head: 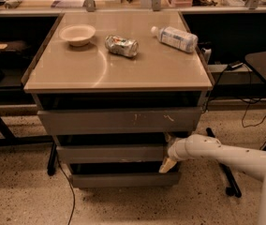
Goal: Open middle drawer
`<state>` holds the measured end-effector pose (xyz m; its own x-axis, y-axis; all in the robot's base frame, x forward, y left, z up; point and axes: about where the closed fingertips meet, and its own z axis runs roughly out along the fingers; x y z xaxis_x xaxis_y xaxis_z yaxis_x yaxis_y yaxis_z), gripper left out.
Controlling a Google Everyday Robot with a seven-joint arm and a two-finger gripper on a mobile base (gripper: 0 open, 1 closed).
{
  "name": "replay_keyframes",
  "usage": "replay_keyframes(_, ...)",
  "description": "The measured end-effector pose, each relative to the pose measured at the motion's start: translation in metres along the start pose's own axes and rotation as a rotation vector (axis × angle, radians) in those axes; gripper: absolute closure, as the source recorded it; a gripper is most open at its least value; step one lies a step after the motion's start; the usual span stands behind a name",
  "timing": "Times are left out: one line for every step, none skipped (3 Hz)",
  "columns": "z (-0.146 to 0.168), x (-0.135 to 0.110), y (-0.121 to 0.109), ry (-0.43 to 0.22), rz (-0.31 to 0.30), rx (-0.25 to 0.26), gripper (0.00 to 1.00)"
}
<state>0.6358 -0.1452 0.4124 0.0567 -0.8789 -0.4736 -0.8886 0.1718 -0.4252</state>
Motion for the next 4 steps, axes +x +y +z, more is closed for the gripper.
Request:
replay_keyframes(-0.013, -0.011, 0.014, -0.045, -0.041, -0.066, 0.0)
replay_keyframes(-0.023, -0.018, 0.022, -0.06, -0.067, -0.091, 0.0)
replay_keyframes(-0.022, -0.018, 0.023, -0.06, -0.067, -0.092, 0.0)
replay_keyframes(-0.002, -0.01, 0.026, -0.04, -0.059, -0.128, 0.0)
